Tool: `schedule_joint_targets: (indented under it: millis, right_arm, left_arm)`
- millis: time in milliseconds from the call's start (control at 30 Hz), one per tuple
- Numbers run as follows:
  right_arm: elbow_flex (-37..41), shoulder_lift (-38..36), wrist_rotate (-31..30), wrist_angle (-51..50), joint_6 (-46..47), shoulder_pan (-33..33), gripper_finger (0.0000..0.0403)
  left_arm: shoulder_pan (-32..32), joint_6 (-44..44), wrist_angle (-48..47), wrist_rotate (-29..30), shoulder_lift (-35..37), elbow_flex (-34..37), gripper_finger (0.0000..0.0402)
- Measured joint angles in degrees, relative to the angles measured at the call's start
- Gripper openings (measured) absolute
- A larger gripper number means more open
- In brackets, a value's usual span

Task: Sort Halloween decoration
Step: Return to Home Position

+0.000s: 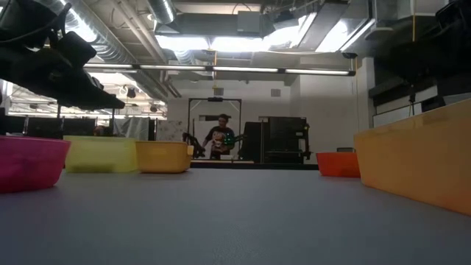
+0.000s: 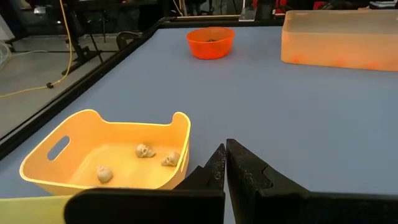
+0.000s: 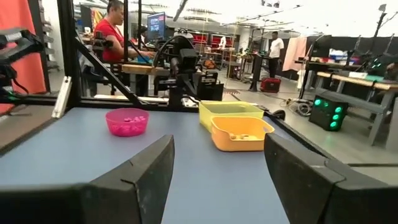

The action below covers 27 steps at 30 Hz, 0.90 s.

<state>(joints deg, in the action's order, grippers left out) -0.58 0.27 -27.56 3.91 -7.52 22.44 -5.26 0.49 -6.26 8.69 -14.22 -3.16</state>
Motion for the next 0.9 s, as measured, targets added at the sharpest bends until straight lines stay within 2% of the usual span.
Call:
schedule_joint_targets:
  millis: [367,667,900]
  right_arm:
    - [0.0,0.0,-6.9,0.1,-3.7,0.0,0.0248]
    - [0.0,0.0,-6.9,0.1,-4.8,0.0,0.0248]
    - [0.0,0.0,-6.8,0.1,-4.8,0.0,0.0248]
  left_arm:
    - [0.0,0.1,0.0,0.0,0.0,0.0,0.0]
    - [0.1,0.1,-0.1,0.0,0.4,0.0,0.0]
    - [1.3,0.1,0.0,0.0,6.6,0.0,0.0]
